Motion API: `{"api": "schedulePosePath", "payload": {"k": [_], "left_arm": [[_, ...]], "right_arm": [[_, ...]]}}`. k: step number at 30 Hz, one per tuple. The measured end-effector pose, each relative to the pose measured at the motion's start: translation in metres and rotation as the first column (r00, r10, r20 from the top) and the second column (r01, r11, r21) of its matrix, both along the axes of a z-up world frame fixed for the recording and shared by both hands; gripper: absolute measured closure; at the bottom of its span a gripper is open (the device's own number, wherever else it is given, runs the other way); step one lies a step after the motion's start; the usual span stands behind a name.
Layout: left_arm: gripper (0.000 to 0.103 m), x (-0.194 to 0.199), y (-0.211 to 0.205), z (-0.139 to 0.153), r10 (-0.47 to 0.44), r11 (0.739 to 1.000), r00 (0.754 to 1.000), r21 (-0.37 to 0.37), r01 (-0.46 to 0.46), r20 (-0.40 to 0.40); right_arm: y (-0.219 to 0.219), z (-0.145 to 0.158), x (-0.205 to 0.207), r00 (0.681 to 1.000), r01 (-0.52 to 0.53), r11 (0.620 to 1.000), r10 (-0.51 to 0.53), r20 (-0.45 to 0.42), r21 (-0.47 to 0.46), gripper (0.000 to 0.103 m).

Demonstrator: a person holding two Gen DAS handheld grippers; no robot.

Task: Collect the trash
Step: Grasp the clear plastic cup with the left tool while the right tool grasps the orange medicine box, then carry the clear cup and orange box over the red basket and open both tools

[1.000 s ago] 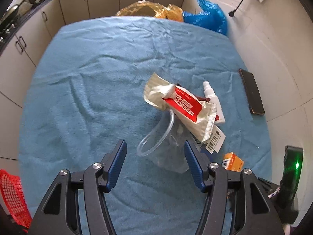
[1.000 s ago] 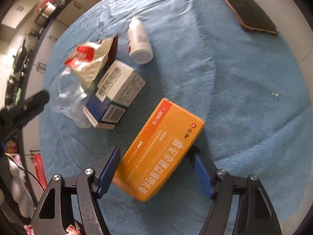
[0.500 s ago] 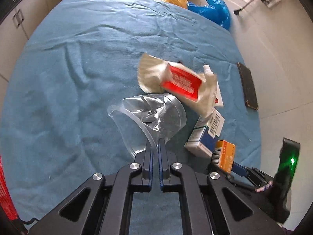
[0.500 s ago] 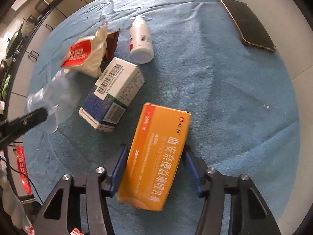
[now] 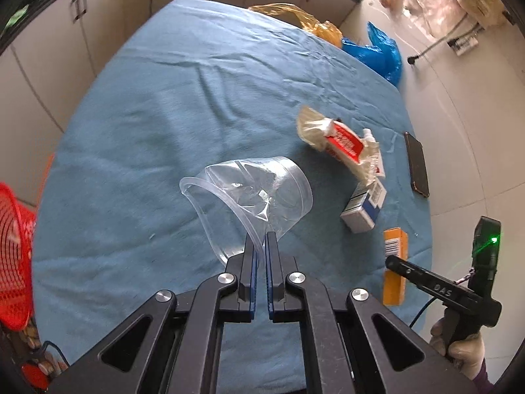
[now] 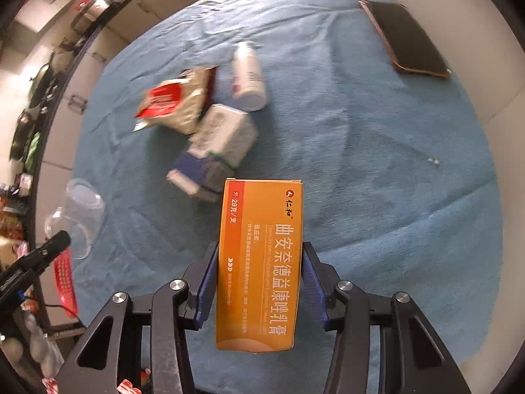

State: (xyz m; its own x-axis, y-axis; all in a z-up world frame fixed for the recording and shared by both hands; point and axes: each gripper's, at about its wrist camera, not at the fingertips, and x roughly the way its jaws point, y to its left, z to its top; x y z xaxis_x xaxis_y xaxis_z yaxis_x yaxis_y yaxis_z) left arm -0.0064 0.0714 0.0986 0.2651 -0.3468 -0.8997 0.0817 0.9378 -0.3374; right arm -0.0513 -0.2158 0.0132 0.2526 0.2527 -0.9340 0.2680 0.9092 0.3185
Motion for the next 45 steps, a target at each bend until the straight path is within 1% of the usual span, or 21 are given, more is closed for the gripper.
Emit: {"api": "schedulePosePath", "payload": {"k": [5, 11, 14, 18, 21, 23, 27, 30, 31, 35, 37, 38, 39, 41, 45], "left_arm": [[0.099, -0.013, 0.032, -0.004, 0.077, 0.997, 0.997, -0.031, -0.078, -0.026], [0.099, -0.035, 0.070, 0.006, 0.162, 0.986, 0.987, -0.045, -0.162, 0.000], [0.099, -0.044, 0.086, 0.008, 0.201, 0.979, 0.979, -0.034, -0.201, 0.014], [0.099, -0.059, 0.115, 0.013, 0.267, 0.964, 0.963, -0.019, -0.267, 0.037], [0.099, -0.071, 0.139, 0.015, 0.323, 0.946, 0.945, -0.016, -0.322, 0.048], [0.099, -0.081, 0.159, 0.015, 0.366, 0.930, 0.929, -0.016, -0.366, 0.052], [0.099, -0.099, 0.197, 0.013, 0.455, 0.891, 0.889, -0.021, -0.454, 0.048], [0.099, -0.113, 0.230, 0.007, 0.521, 0.853, 0.853, -0.028, -0.521, 0.031], [0.099, -0.117, 0.242, 0.003, 0.548, 0.836, 0.836, -0.031, -0.547, 0.021], [0.099, -0.126, 0.275, -0.007, 0.609, 0.792, 0.794, -0.048, -0.608, -0.004], [0.099, -0.129, 0.287, -0.011, 0.630, 0.775, 0.776, -0.051, -0.630, -0.004], [0.099, -0.131, 0.292, -0.014, 0.639, 0.768, 0.769, -0.054, -0.638, -0.003], [0.099, -0.132, 0.297, -0.015, 0.647, 0.761, 0.763, -0.058, -0.646, -0.004], [0.099, -0.134, 0.306, -0.017, 0.660, 0.749, 0.751, -0.065, -0.659, -0.003], [0.099, -0.139, 0.324, -0.019, 0.684, 0.727, 0.730, -0.078, -0.682, -0.002]], "right_arm": [[0.035, 0.017, -0.001, 0.992, -0.114, 0.993, 0.114, 0.057, -0.017, 0.051], [0.075, 0.026, 0.000, 0.968, -0.237, 0.971, 0.240, 0.071, -0.036, 0.051], [0.095, 0.027, 0.005, 0.955, -0.284, 0.958, 0.286, 0.073, -0.039, 0.051], [0.126, 0.029, 0.012, 0.932, -0.351, 0.935, 0.354, 0.079, -0.050, 0.051], [0.152, 0.028, 0.022, 0.909, -0.405, 0.913, 0.408, 0.082, -0.059, 0.051], [0.166, 0.029, 0.025, 0.893, -0.438, 0.896, 0.443, 0.081, -0.064, 0.051], [0.208, 0.029, 0.033, 0.851, -0.514, 0.855, 0.519, 0.080, -0.070, 0.051], [0.250, 0.032, 0.037, 0.802, -0.585, 0.808, 0.590, 0.090, -0.075, 0.051], [0.263, 0.033, 0.038, 0.786, -0.607, 0.791, 0.611, 0.094, -0.075, 0.051], [0.317, 0.039, 0.040, 0.722, -0.680, 0.729, 0.684, 0.106, -0.078, 0.051], [0.345, 0.041, 0.042, 0.694, -0.707, 0.702, 0.711, 0.114, -0.080, 0.051], [0.362, 0.042, 0.043, 0.675, -0.724, 0.685, 0.728, 0.120, -0.080, 0.051], [0.371, 0.042, 0.044, 0.666, -0.732, 0.676, 0.736, 0.123, -0.081, 0.051], [0.399, 0.043, 0.047, 0.637, -0.756, 0.649, 0.760, 0.129, -0.084, 0.051], [0.444, 0.040, 0.054, 0.599, -0.787, 0.611, 0.789, 0.133, -0.081, 0.051]]}}
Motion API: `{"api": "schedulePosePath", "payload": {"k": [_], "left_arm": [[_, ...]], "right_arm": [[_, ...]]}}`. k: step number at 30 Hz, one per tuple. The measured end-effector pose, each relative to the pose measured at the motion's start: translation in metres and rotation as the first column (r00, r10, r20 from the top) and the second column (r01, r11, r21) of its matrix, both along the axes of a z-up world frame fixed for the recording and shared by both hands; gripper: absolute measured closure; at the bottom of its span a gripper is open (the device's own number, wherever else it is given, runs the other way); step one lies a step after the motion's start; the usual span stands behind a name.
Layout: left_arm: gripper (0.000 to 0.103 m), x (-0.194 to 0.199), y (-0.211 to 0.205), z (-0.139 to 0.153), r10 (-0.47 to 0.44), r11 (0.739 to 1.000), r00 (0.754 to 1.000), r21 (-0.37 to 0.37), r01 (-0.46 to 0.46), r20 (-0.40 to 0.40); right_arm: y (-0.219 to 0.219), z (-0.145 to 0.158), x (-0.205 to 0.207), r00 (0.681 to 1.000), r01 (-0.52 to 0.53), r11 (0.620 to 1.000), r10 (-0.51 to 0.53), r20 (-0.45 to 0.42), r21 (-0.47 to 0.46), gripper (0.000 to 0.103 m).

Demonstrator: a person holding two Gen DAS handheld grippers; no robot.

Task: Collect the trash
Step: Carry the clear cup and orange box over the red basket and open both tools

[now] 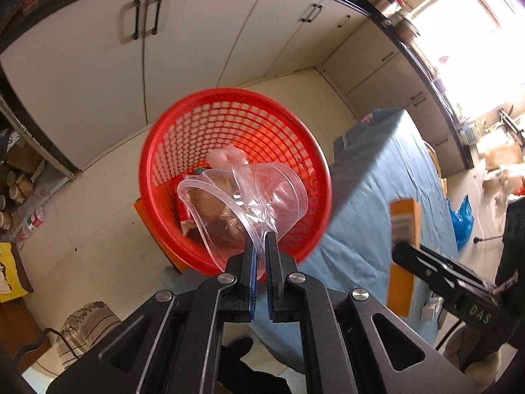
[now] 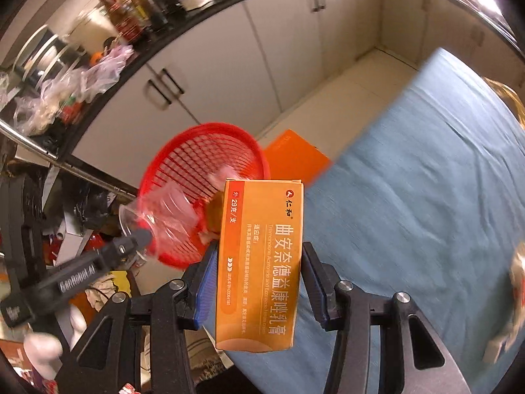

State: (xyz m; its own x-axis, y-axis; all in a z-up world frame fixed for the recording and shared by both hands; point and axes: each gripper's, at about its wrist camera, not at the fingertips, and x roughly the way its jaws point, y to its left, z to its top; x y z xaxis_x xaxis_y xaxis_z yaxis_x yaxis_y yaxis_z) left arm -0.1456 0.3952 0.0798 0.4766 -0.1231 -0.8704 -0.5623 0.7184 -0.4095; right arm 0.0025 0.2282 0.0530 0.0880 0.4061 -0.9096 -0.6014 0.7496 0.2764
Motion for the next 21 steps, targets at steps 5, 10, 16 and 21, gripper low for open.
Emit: {"api": "schedulePosePath", "payload": {"k": [5, 10, 16, 21], "left_arm": [[0.099, -0.003, 0.017, -0.002, 0.022, 1.000, 1.000, -0.007, -0.022, 0.003], [0.099, 0.000, 0.027, -0.004, 0.027, 1.000, 1.000, -0.009, -0.027, 0.008], [0.078, 0.004, 0.028, -0.005, 0.029, 0.999, 1.000, -0.029, -0.029, 0.011], [0.068, 0.014, 0.022, 0.000, 0.010, 1.000, 1.000, -0.014, -0.010, 0.010]], "right_arm": [[0.044, -0.004, 0.007, 0.999, -0.038, 0.999, 0.038, 0.010, -0.002, 0.050], [0.073, -0.009, 0.015, 0.999, -0.053, 0.999, 0.053, 0.004, 0.003, 0.047], [0.069, -0.005, 0.029, 1.000, 0.003, 1.000, -0.003, -0.021, 0.017, 0.039], [0.037, -0.004, 0.038, 0.997, 0.072, 0.997, -0.072, -0.043, 0.010, 0.038]]}}
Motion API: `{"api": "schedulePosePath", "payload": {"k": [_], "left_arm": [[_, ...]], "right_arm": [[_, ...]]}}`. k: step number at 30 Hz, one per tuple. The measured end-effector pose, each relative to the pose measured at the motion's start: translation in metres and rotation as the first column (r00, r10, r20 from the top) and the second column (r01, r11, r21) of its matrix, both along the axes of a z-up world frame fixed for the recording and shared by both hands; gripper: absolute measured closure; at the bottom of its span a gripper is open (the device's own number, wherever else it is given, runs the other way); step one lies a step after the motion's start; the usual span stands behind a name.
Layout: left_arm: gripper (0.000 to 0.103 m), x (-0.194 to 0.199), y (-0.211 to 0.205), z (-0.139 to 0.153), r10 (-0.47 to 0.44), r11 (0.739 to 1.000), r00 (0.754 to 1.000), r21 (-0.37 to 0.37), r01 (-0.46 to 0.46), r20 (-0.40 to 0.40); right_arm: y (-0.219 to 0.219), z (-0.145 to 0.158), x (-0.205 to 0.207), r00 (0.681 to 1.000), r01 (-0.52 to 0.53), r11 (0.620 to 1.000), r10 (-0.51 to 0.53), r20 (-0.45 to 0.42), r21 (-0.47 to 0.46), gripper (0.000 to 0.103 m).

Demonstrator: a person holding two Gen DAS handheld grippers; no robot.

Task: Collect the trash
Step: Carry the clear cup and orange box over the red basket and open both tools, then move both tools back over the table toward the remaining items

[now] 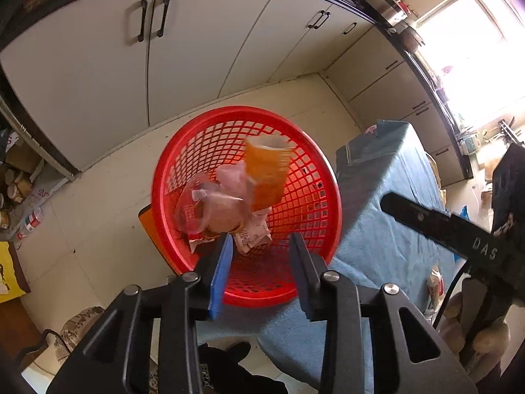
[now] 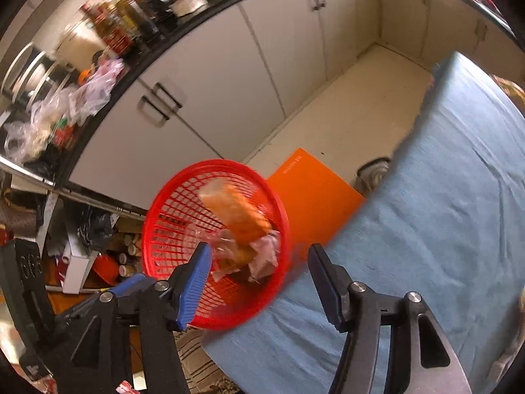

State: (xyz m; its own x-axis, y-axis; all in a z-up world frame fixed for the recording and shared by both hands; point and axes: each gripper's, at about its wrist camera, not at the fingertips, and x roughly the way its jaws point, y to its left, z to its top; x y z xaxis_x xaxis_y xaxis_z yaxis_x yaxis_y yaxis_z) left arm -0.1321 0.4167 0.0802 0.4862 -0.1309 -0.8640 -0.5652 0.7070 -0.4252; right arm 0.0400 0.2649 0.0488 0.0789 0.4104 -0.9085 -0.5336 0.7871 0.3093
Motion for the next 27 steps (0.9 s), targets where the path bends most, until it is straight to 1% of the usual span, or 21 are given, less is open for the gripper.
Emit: {"api": "schedulePosePath", "payload": {"k": [1, 3, 7, 9, 11, 14, 19, 22, 27], "left_arm": [[0.068, 0.003, -0.003, 0.002, -0.007, 1.000, 1.000, 0.005, 0.007, 0.000], [0.063, 0.009, -0.009, 0.006, -0.025, 0.999, 1.000, 0.026, 0.025, -0.002], [0.058, 0.022, -0.027, 0.014, -0.067, 0.993, 0.998, 0.097, 0.068, -0.016], [0.057, 0.030, -0.039, 0.019, -0.098, 0.986, 0.995, 0.130, 0.101, -0.024], [0.057, 0.035, -0.051, 0.023, -0.128, 0.979, 0.991, 0.157, 0.130, -0.028], [0.057, 0.041, -0.073, 0.031, -0.172, 0.962, 0.984, 0.209, 0.176, -0.035], [0.055, 0.046, -0.111, 0.044, -0.246, 0.922, 0.968, 0.298, 0.249, -0.050], [0.055, 0.048, -0.132, 0.048, -0.282, 0.902, 0.958, 0.324, 0.284, -0.055], [0.053, 0.050, -0.169, 0.056, -0.342, 0.874, 0.938, 0.348, 0.340, -0.058]], "right_arm": [[-0.008, -0.001, 0.001, 1.000, 0.017, 1.000, -0.017, -0.007, -0.001, 0.038], [-0.029, -0.004, 0.002, 0.998, 0.055, 0.998, -0.055, -0.023, -0.003, 0.038], [-0.067, -0.007, 0.000, 0.993, 0.120, 0.993, -0.120, -0.023, -0.012, 0.038], [-0.086, -0.006, -0.002, 0.988, 0.153, 0.988, -0.153, 0.003, -0.011, 0.038], [-0.109, -0.002, -0.007, 0.982, 0.182, 0.983, -0.182, 0.056, -0.001, 0.037], [-0.139, 0.004, -0.013, 0.973, 0.208, 0.978, -0.207, 0.106, 0.006, 0.034], [-0.193, 0.006, -0.023, 0.963, 0.252, 0.968, -0.250, 0.099, -0.003, 0.034], [-0.229, 0.006, -0.029, 0.948, 0.305, 0.952, -0.302, 0.096, -0.010, 0.034], [-0.294, 0.007, -0.040, 0.909, 0.410, 0.912, -0.409, 0.077, 0.009, 0.034]]}}
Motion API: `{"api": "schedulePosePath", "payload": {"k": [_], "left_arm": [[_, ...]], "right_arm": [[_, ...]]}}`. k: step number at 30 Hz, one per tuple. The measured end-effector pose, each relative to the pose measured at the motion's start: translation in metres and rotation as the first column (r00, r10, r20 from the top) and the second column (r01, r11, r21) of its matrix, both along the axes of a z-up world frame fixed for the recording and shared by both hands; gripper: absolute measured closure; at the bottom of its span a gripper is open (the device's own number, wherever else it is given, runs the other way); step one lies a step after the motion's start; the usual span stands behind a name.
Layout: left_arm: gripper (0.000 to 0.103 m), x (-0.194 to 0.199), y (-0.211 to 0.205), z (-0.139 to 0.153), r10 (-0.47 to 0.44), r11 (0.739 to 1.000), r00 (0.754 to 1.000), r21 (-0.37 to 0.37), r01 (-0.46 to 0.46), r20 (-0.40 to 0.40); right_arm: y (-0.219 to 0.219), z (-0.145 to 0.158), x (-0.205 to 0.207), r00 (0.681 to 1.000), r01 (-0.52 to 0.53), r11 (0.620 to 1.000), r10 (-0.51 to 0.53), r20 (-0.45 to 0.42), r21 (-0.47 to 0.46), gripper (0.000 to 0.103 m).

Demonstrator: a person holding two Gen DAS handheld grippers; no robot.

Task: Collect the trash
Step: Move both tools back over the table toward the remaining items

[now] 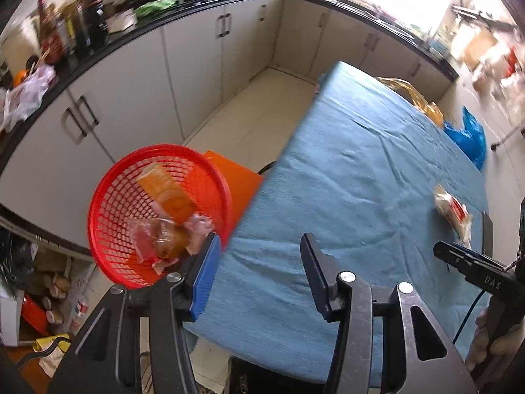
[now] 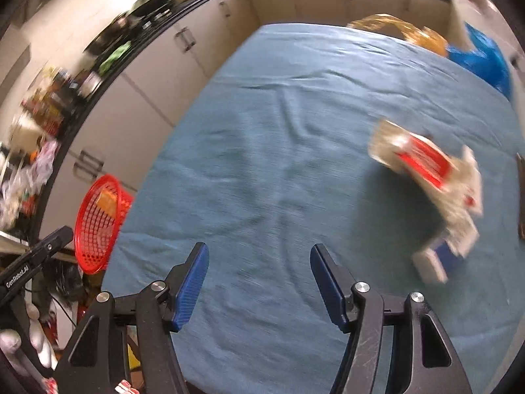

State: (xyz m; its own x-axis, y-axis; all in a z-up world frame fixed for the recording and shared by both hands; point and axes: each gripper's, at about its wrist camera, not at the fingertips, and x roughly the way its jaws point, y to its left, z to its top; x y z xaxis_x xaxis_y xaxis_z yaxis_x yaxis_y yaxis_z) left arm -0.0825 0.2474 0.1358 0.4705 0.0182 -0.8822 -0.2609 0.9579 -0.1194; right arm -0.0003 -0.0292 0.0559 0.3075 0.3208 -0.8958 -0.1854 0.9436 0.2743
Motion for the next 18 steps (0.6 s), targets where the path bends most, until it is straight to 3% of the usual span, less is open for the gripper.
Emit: {"api": "schedulePosePath", "payload": {"k": [8, 18], "left_arm": [[0.049, -0.001, -0.055, 0.007, -0.109, 0.994, 0.994, 0.022, 0.109, -0.004], [0.045, -0.006, -0.109, 0.006, -0.191, 0.981, 0.981, 0.006, 0.191, -0.029]], "right_arm": [[-0.092, -0.005, -0.027, 0.987, 0.157, 0.987, -0.157, -0.015, 0.019, 0.034], [-0.184, -0.024, -0.060, 0.940, 0.340, 0.939, -0.337, -0.063, 0.045, 0.034]]}}
